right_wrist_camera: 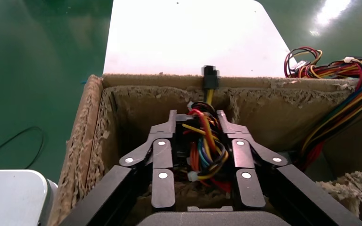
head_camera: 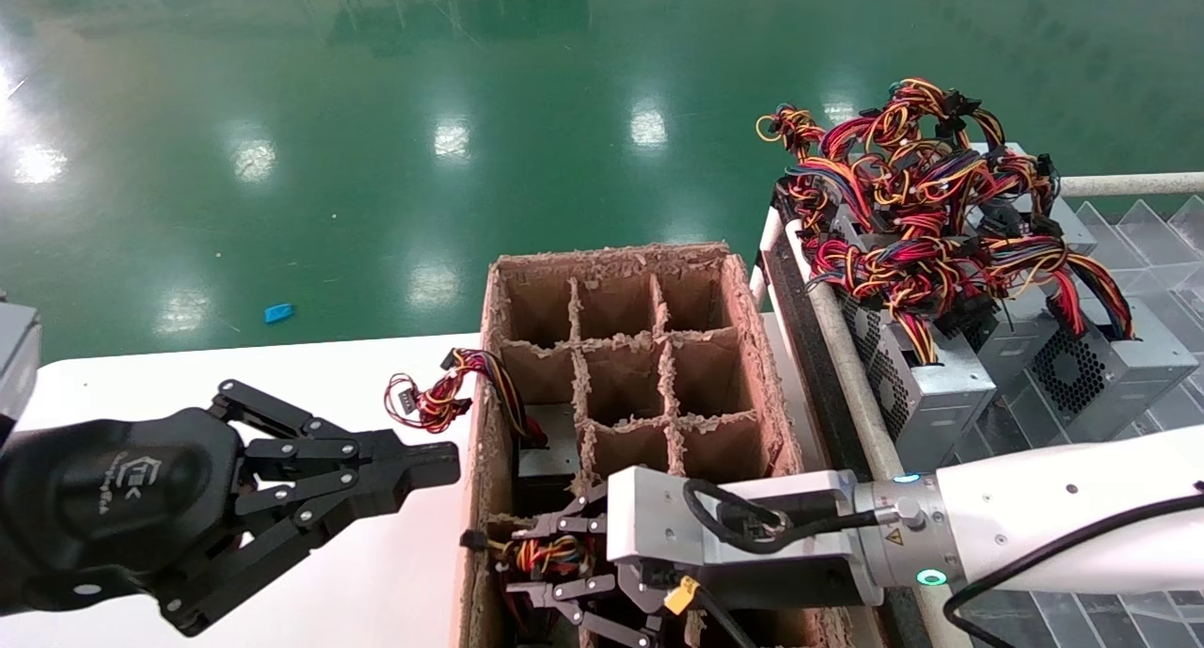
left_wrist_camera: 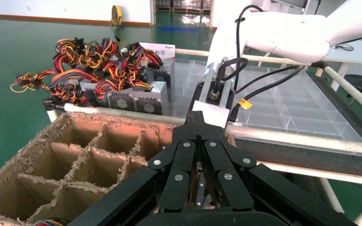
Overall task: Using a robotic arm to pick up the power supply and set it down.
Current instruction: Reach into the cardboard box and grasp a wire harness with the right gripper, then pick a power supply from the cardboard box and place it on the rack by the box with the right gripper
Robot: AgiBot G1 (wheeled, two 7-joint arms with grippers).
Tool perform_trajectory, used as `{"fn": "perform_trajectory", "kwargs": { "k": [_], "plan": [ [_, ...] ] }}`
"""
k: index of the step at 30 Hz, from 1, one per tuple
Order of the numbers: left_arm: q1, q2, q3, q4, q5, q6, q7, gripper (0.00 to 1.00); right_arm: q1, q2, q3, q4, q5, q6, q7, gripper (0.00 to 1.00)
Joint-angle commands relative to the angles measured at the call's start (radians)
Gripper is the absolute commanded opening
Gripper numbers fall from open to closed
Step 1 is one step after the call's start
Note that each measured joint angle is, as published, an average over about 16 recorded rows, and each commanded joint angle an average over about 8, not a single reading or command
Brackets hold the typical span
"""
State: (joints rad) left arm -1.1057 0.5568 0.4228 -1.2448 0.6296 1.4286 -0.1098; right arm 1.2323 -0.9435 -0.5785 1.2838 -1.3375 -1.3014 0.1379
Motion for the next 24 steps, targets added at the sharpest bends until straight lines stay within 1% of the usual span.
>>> {"fn": "perform_trajectory", "kwargs": {
  "k": [1,15,19,24],
  "plan": [
    [0.000,0.000,0.000,0.000,0.000,0.000,0.000,0.00,0.000,0.006,0.001,0.006,-0.002,0.000,0.002,0.00],
    [0.000,0.000,0.000,0.000,0.000,0.000,0.000,0.00,0.035,0.028,0.012,0.045,0.007,-0.026,0.000,0.00],
    [0.000,0.000,0.000,0.000,0.000,0.000,0.000,0.00,0.065,0.028,0.018,0.053,0.016,-0.043,-0.009,0.00],
    [0.000,0.000,0.000,0.000,0.000,0.000,0.000,0.00,0.126,0.026,0.024,0.061,0.021,-0.077,-0.026,0.00]
  ]
}}
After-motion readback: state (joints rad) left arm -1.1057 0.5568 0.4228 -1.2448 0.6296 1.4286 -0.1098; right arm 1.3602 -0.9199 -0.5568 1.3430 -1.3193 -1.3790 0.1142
